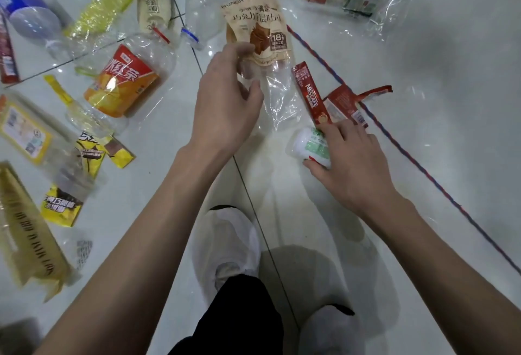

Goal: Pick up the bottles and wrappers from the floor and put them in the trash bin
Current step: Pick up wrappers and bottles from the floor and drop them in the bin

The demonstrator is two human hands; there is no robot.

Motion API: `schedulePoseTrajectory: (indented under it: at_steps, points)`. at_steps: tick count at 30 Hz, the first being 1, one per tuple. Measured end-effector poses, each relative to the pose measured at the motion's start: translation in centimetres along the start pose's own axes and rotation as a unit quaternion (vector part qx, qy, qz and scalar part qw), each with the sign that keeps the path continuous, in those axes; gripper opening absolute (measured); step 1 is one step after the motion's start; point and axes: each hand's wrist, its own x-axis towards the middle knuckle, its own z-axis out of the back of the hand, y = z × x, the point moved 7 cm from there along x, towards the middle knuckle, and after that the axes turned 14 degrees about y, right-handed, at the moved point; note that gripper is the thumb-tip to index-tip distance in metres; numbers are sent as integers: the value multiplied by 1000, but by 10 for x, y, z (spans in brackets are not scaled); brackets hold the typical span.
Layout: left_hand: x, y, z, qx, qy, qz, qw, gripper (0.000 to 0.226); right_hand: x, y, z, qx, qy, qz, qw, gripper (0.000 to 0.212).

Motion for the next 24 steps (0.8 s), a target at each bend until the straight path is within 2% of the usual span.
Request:
schedulePoseTrajectory:
  at_steps: [5, 10, 18, 24]
  points:
    - [-23, -34, 31, 8, 3, -29, 1000, 42, -22, 5, 51, 39, -26, -8, 999, 62]
    - [-83, -119, 109, -1, -3, -7, 1000, 41, -102, 32, 172, 92, -60, -13, 994, 59]
    - [-184, -346, 281, 8, -24, -11, 1000, 40, -278, 108, 411, 178, -132, -12, 975, 59]
    - [-270, -516, 396, -1, -49, -48, 998, 40, -412, 169, 580, 190, -172, 10, 967, 59]
